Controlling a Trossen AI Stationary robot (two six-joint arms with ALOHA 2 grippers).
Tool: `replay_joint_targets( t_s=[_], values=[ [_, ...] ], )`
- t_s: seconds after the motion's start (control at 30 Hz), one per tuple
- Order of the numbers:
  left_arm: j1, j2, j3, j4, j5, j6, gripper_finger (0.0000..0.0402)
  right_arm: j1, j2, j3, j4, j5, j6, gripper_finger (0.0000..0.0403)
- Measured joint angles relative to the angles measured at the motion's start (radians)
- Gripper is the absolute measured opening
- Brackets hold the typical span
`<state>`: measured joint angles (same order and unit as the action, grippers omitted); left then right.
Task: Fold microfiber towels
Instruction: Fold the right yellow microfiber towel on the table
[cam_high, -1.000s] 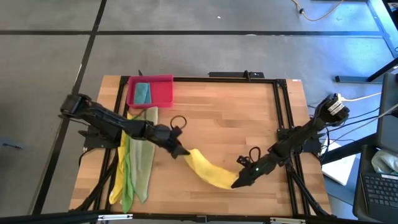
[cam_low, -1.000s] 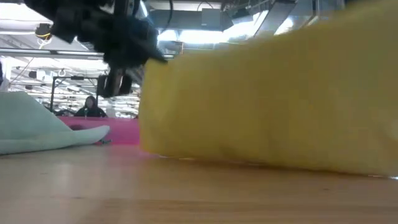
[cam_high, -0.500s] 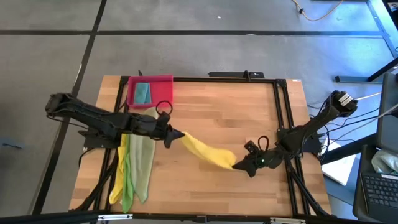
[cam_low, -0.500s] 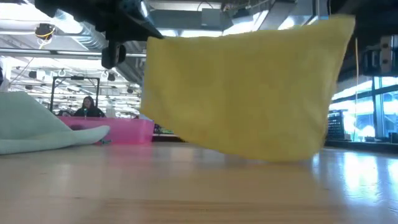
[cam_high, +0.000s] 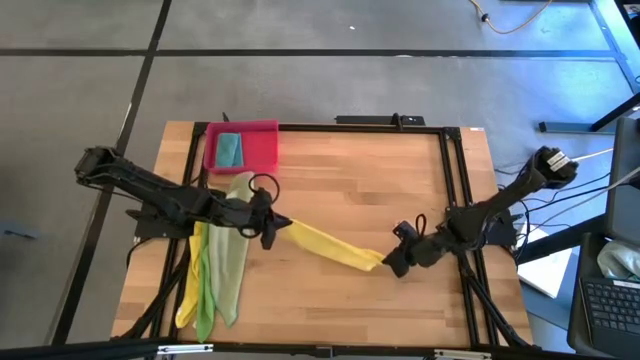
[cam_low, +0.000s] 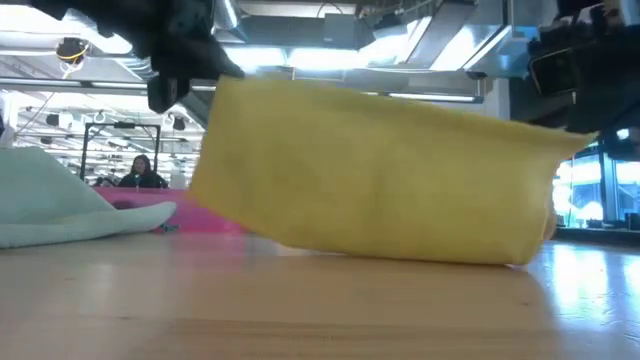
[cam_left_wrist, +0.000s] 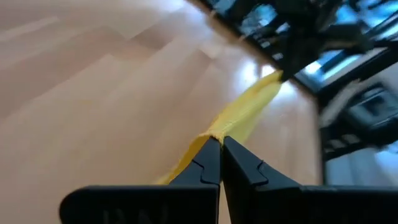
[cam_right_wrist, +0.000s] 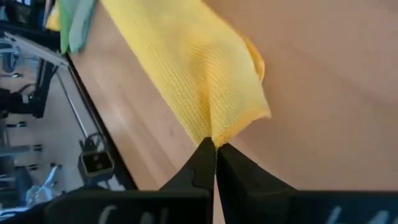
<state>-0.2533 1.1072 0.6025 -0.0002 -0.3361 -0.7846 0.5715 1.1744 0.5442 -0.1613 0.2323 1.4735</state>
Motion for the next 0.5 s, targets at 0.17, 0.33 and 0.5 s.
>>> replay_joint_targets(
  t_s=[0.17,0.33,0.5],
  values=[
    [0.072,-0.004,0.000,-0.037,-0.101,0.102,0.0000,-0.126,-0.013,-0.001,0.064,0.038,-0.179,0.0011],
    [0.160,-0.011,0.000,-0.017,-0.157,0.175,0.0000,-0.245,-0.043,0.023,0.062,0.061,-0.375,0.0010],
    [0.151,-0.011,0.000,-0.019,-0.081,0.150,0.0000,-0.315,-0.060,0.067,0.067,0.076,-0.563,0.0013]
  ],
)
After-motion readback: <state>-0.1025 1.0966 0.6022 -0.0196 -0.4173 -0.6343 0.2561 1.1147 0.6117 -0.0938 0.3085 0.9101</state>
